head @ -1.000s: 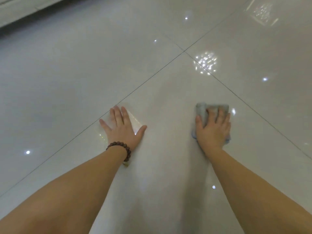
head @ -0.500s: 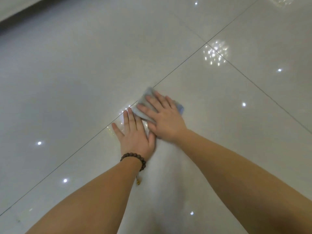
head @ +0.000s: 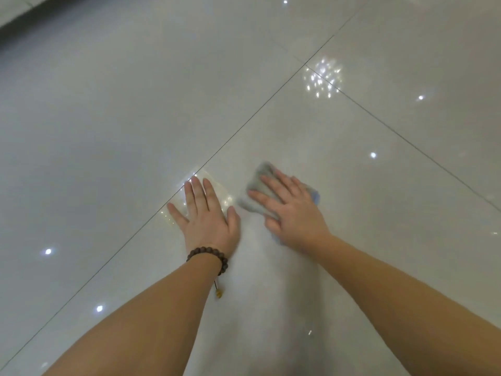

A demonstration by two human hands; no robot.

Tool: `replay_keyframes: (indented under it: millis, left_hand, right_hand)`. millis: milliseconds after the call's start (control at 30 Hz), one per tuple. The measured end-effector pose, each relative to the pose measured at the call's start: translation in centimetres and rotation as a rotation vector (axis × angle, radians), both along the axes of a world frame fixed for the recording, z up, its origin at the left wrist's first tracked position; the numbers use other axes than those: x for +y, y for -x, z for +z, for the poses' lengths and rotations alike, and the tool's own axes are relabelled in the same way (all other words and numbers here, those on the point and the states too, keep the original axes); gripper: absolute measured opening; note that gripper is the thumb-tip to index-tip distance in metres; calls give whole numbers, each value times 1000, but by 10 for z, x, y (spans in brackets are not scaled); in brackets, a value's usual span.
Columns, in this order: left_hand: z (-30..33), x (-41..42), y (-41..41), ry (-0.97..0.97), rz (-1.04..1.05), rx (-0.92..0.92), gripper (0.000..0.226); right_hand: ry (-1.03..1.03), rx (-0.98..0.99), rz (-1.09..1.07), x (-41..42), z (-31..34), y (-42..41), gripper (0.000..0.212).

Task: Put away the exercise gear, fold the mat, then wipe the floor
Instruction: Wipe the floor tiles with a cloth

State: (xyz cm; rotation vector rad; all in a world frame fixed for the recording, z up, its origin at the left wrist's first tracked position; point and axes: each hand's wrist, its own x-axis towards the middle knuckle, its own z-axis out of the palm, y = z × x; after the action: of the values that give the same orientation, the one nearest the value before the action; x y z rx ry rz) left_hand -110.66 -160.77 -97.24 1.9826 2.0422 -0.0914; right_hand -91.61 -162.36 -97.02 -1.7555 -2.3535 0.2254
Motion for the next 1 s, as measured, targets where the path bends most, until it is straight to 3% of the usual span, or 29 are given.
replay_keyframes:
  millis: [33, 100, 167, 200, 233, 300, 367, 433, 600, 700, 733, 767, 900, 933, 1000]
  left_hand:
    - [1, 0, -1, -4, 1, -4, 75]
    - [-1, -1, -1, -6, 3, 4, 75]
    - [-2, -2, -1, -13, -3, 20, 75]
    - [-2, -3, -1, -12, -4, 26, 75]
    - [-3, -3, 0, -14, -7, 33, 74]
    - [-1, -4, -1, -27, -10, 34, 73]
    - [0, -3, -2, -33, -11, 26, 74]
    - [1, -4, -3, -31, -10, 39, 74]
    - [2, -4, -5, -46, -40, 43, 71]
    - [6, -12, -9, -135, -38, -13, 68]
    - [8, -22, -18, -162, -35, -50, 70]
    - [10, -38, -33, -172, -61, -91, 72]
    - [13, -136, -120, -86, -456, -156, 72]
    - [11, -154, -138, -39, -516, -156, 73]
    - [7, -173, -162, 37, -570, -61, 78]
  right_hand:
    - [-14, 1, -221, -5, 0, -32, 55]
    - [15, 65, -861, -20, 8, -92, 60]
    - [62, 101, -1338, -36, 10, -89, 61]
    - [45, 75, -1316, -39, 8, -66, 60]
    - [0, 45, -1129, -44, 4, -37, 59]
    - [-36, 39, -541, -56, -2, 9, 57]
    - [-19, -5, -183, -66, -2, 4, 55]
    - [6, 16, -231, -73, -1, -43, 54]
    - [57, 21, -848, -141, 2, -153, 59]
    - [47, 45, -1244, -151, 0, -137, 60]
    - [13, 50, -1286, -147, -1, -116, 59]
    - [-11, 44, -1214, -142, -2, -94, 57]
    - [-2, 6, -505, -155, -2, -72, 56]
    - [1, 4, -461, -163, -1, -98, 56]
    - [-1, -14, -646, -186, -1, -158, 56]
